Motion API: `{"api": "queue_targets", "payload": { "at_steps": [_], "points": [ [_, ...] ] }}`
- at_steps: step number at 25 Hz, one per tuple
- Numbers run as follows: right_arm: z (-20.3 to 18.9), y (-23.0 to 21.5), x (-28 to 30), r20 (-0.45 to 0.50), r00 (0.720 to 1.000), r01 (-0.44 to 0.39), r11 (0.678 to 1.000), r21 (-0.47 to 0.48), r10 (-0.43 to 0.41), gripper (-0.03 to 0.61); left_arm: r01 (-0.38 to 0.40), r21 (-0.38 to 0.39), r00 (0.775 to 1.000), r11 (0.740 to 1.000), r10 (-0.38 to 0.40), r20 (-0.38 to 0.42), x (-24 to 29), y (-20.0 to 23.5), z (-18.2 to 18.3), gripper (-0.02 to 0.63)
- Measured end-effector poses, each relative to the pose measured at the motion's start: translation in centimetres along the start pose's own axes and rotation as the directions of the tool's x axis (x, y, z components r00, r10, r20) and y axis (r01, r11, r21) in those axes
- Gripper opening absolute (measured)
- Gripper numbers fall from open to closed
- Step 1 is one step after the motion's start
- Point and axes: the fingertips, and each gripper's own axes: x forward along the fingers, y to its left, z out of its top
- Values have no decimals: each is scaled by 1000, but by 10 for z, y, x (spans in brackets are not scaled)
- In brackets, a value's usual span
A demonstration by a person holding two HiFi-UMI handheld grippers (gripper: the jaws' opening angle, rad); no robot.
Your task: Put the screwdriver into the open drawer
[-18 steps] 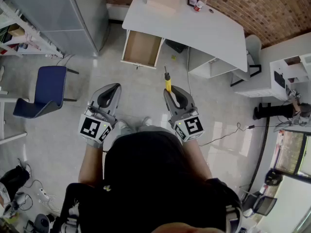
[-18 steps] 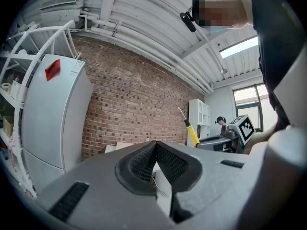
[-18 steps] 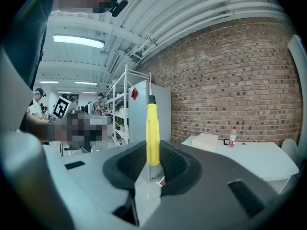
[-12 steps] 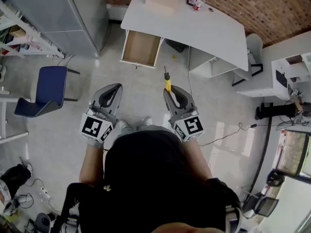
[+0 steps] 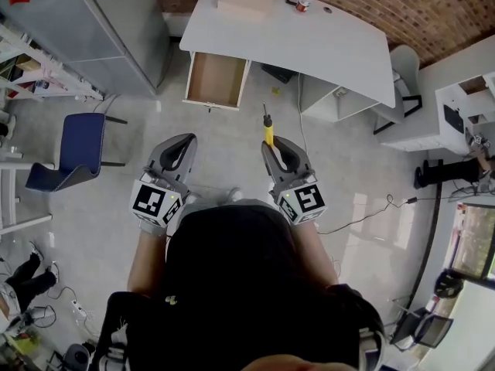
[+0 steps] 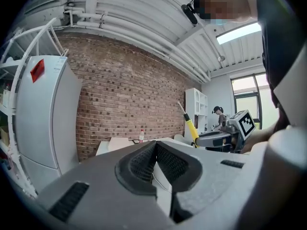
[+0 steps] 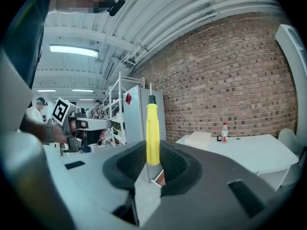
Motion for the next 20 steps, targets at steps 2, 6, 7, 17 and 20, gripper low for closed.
{"api": "queue_targets", "payload": {
  "at_steps": [2,6,7,17,20],
  "points": [
    [-5,-13,-7,-3,1000,2,1000,3,-2,91,-1,14,1000,1000,1,-10,8,-10,-2,3],
    [-15,-30,-16,-20,1000,-2,1000,-4,2,91,-23,27,999,999,25,-47,18,-19,-14,3],
    [-17,-33,-16,-21,1000,-3,1000,2,3,91,-27,30,998,999,29,-53,20,-19,-16,3],
    [-12,-62,21,-24,1000,5,1000,22,-4,91,-36,40,998,999,38,-51,58,18,-6,3],
    [-6,-65,44,-27,1000,1,1000,11,-1,91,-42,37,998,998,44,-49,67,41,-2,3]
  ]
}}
